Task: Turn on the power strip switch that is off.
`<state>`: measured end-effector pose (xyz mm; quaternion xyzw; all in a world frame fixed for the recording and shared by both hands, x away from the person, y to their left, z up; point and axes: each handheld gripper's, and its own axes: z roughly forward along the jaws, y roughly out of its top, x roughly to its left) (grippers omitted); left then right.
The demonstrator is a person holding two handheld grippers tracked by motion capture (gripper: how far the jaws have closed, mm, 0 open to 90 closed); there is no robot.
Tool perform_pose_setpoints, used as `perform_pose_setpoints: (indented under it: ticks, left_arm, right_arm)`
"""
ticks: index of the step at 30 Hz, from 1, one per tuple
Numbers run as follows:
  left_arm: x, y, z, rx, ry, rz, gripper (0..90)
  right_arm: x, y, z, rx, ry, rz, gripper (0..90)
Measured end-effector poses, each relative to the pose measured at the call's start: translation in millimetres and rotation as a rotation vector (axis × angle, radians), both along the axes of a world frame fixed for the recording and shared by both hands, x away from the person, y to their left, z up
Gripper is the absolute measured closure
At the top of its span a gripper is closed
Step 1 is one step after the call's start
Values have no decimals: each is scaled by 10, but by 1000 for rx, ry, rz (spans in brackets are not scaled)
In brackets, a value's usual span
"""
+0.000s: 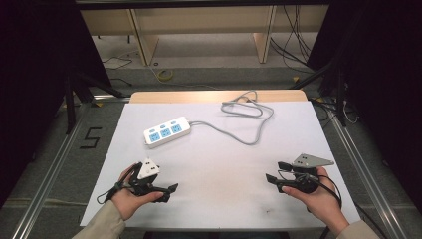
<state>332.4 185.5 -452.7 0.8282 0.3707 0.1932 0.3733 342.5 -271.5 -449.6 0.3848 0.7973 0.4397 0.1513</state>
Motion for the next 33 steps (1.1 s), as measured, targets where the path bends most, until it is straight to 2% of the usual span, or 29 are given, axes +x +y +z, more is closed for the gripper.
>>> perform_pose_setpoints:
  ticks: [2,3,4,5,6,7,10,13,14,19,33]
  left_arm:
    - [2,2,6,3,-2,-4,356]
    - [4,2,12,-4,4,14,356]
    - [10,8,21,-6,5,27,559]
    - [18,7,28,-12,2,36,559]
    - [27,15,45,5,4,41,689]
    - [28,11,55,13,-13,56,886]
    - [56,0,101,36,-22,59,899]
    - [93,-32,97,47,-2,67,899]
    - [102,-43,90,35,1,74,899]
    - [163,-53,116,30,3,95,899]
    - [442,21,169,10,40,156,900]
  right_arm:
    - [0,-17,-2,-1,0,-5,333]
    - [0,-17,-2,-1,0,-5,333]
    - [5,-25,-3,3,-2,-8,333]
    - [5,-25,-3,3,-2,-8,333]
    - [8,-23,-2,2,-1,-8,333]
    - [15,-9,-4,-1,1,-4,333]
    - [18,16,-10,-8,1,2,332]
    - [18,31,-11,-8,4,5,332]
    - [20,34,-12,-9,5,5,330]
    - [21,45,-14,-25,6,4,323]
    - [18,53,-17,-23,10,3,318]
